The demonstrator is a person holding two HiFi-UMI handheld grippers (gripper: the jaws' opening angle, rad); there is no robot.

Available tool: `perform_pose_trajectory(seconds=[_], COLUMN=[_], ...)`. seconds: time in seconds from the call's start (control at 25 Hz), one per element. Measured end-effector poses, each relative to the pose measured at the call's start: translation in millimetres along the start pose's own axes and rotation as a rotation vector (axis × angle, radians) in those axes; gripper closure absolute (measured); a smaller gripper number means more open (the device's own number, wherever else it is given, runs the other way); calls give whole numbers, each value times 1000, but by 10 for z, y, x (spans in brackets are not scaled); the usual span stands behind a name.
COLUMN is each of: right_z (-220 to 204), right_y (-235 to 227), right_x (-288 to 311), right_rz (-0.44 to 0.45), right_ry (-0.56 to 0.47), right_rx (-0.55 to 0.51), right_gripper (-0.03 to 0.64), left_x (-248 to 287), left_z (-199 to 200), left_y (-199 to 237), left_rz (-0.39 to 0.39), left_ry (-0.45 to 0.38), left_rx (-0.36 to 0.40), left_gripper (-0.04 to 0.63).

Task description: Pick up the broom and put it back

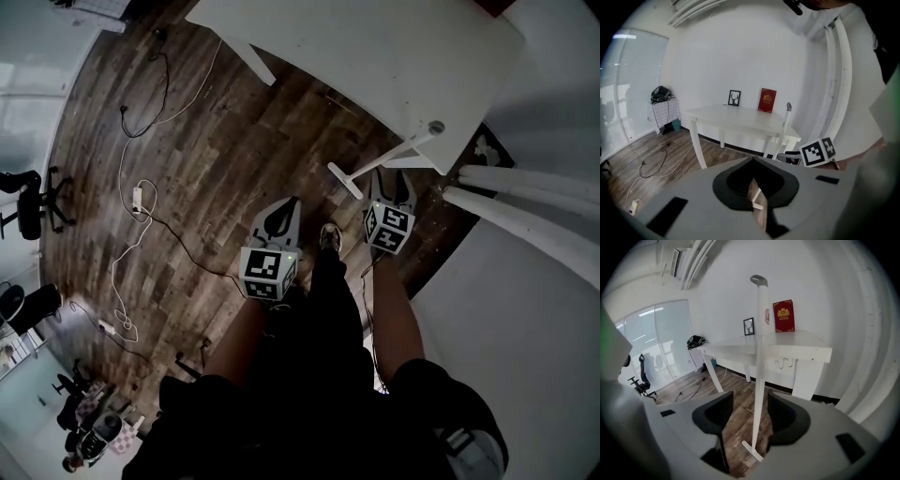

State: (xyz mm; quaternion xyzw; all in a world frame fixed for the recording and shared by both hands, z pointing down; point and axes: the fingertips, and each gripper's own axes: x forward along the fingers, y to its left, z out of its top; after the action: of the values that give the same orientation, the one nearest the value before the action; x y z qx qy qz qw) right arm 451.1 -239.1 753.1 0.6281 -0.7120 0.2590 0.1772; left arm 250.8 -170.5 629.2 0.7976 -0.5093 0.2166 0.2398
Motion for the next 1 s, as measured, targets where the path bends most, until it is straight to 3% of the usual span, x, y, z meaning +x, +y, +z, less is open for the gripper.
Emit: perform_pose_trajectory(seconds=[0.4,0.44,0.48,1.0], right_z=[53,76,94,173], right_y=[-179,-183,-176,561], right_x=[556,557,553,-60], right_rz=[-20,-26,-25,92], right_ry=[-10,-21,-30,-70], right_rx=[28,25,20,-164], right_gripper=[396,455,514,517], left_x=[91,78,66,-308], left_z=[-16,-7,1,50], left_y=[60,76,90,248], left_rz=[26,31,35,42], left_ry=[12,8,4,-59], left_rx=[-19,-26,-31,-50], left_gripper=[595,595,595,595])
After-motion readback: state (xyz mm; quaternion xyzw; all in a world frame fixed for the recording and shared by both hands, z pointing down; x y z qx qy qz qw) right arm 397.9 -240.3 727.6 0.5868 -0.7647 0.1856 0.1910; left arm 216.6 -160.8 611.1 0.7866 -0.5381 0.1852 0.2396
